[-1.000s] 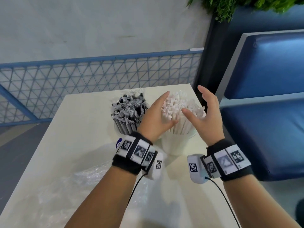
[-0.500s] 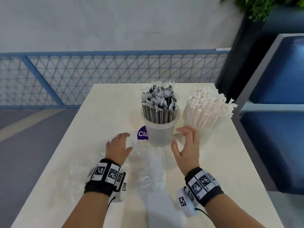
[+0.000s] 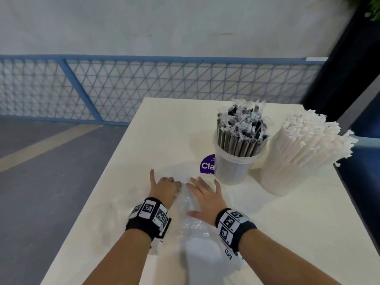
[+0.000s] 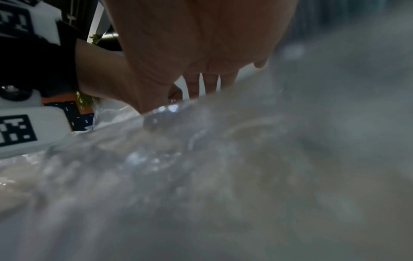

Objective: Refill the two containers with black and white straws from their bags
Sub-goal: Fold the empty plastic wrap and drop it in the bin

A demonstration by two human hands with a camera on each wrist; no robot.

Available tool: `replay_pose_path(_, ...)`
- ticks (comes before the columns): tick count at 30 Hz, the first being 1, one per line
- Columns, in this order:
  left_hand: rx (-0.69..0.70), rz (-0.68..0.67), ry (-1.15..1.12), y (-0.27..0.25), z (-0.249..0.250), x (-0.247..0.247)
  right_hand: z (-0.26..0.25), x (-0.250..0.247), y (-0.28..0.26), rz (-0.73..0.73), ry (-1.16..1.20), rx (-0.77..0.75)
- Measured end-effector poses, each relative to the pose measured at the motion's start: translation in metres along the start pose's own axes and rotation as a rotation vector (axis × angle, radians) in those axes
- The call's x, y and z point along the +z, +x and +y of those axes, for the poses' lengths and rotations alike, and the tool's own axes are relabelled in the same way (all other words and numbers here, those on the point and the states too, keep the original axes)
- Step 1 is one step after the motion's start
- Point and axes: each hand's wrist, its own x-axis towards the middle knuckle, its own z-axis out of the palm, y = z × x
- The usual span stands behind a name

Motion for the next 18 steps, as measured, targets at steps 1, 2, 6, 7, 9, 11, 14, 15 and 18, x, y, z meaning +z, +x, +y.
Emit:
replay_pose_path(1,0.037,0.049,0.001,-0.001,0.001,-0.001,-0.002,-0.002,0.001,0.031,0.015,-0.002)
replay_pose_path(2,0.070,0.091,-0.001,-0.001,0.001,-0.002,-0.004,-0.003,0.003,0.067,0.033,0.008)
replay_pose_path(6,0.169,0.298,-0.053,-0.004,-0.006,-0.012,-0.009,-0.011,0.013,0.248,0.120,0.061)
replay_pose_path(7,0.168,0.377,-0.067,-0.006,-0.010,-0.014,-0.009,-0.013,0.015,0.273,0.184,0.065)
replay_pose_path(9,0.040,0.572,-0.144,-0.012,-0.019,-0.018,-0.009,-0.017,0.014,0.319,0.346,0.091)
replay_pose_path(11,-0.181,0.744,-0.396,-0.022,-0.027,-0.025,-0.009,-0.022,0.011,0.383,0.499,0.135)
replay_pose_path(14,-0.388,0.727,-1.016,-0.035,-0.037,-0.034,-0.009,-0.027,0.008,0.467,0.685,0.196)
replay_pose_path(15,-0.448,0.637,-1.194,-0.036,-0.039,-0.033,-0.010,-0.029,0.008,0.483,0.729,0.218)
replay_pose_path(18,-0.476,0.298,-1.745,-0.037,-0.040,-0.025,-0.016,-0.032,0.005,0.489,0.863,0.265)
